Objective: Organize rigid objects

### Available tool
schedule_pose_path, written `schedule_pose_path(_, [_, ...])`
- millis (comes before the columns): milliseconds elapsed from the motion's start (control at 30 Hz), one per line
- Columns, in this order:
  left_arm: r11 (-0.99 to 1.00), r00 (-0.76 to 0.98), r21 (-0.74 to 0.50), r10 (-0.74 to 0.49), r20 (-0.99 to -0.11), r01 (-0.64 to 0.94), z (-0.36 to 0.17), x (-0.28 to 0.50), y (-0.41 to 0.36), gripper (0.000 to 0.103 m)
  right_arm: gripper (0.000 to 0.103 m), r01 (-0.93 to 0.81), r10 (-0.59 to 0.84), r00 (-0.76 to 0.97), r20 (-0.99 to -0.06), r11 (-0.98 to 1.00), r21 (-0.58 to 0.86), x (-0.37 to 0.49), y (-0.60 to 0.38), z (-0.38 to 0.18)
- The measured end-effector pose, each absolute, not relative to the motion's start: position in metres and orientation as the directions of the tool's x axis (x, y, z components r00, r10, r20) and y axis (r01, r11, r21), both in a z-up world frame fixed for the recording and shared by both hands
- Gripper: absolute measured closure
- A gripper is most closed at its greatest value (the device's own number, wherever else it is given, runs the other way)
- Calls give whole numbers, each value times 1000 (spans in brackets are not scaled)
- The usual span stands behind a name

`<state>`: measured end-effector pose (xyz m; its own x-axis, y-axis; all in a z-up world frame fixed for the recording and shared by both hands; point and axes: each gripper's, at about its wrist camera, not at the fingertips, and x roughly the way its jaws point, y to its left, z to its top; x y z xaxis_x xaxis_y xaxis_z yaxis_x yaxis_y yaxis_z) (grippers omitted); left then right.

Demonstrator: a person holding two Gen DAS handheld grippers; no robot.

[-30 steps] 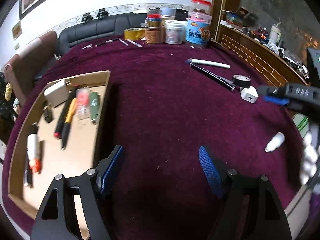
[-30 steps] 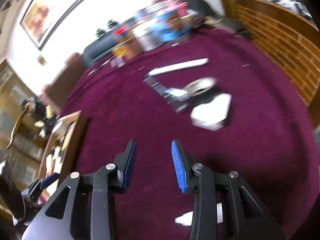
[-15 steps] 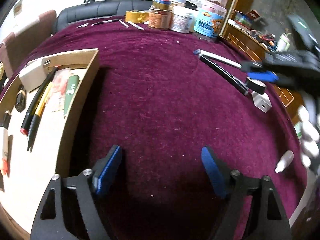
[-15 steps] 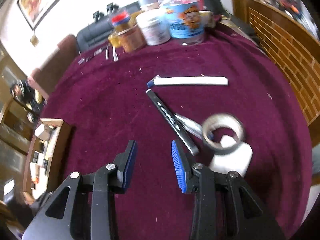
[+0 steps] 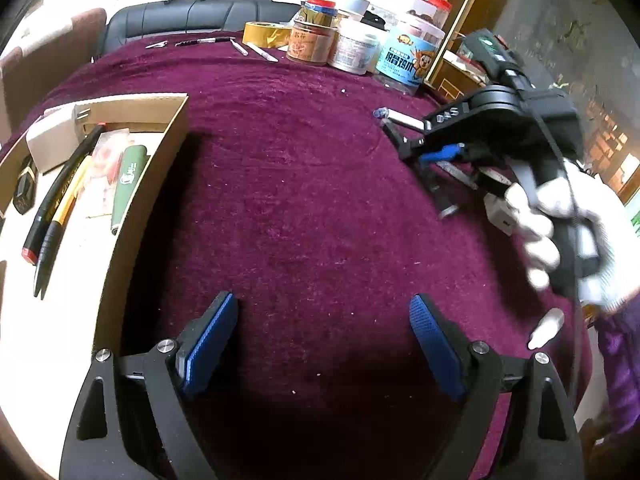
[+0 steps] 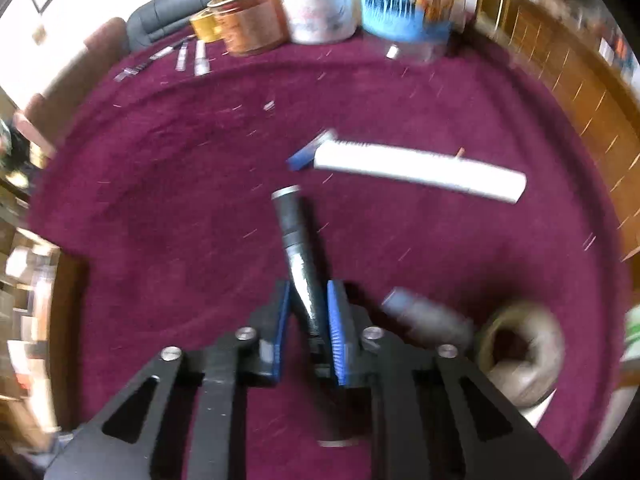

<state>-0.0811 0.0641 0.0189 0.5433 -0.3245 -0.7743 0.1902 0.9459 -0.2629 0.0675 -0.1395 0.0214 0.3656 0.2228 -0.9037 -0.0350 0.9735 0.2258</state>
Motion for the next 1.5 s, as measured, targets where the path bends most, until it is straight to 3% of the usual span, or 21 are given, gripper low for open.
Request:
schedule_pose_path(100, [942,544,-276,-335,-770,190,19,-81,66,19,90,-56,350,304,-886,935,350,43,-131,18])
schedule_pose_path(333, [939,542,-287,-345,-766,191,19,-81,69,19,89,-199,508,215,-834,859,471,-32,-92,20])
schedule_pose_path(500, [939,542,-287,-344,-766,191,19,-80,68,19,87,-230,472,336,-815,880,415,-55,-110,52])
schedule_pose_path(633, [940,541,-282,-341,-769,192,19,-81,67,18,80,-182,411,440,-798,911,369,-64,-151,74])
schedule_pose_path(933, [941,542,-281,-339,-769,191,19,-80,66,18,80,115,177,580,-795,948,295,-45,-261,83])
schedule_pose_path(1300, [941,540,-277,-339,-770,196,18,-80,64,16,80,203,94,524,-846,951,232,9,-277,60])
schedule_pose_path(1500, [940,541,-280,-342,-768,196,18,-81,65,16,75,188,-52,426,-903,982,32,40,-261,39])
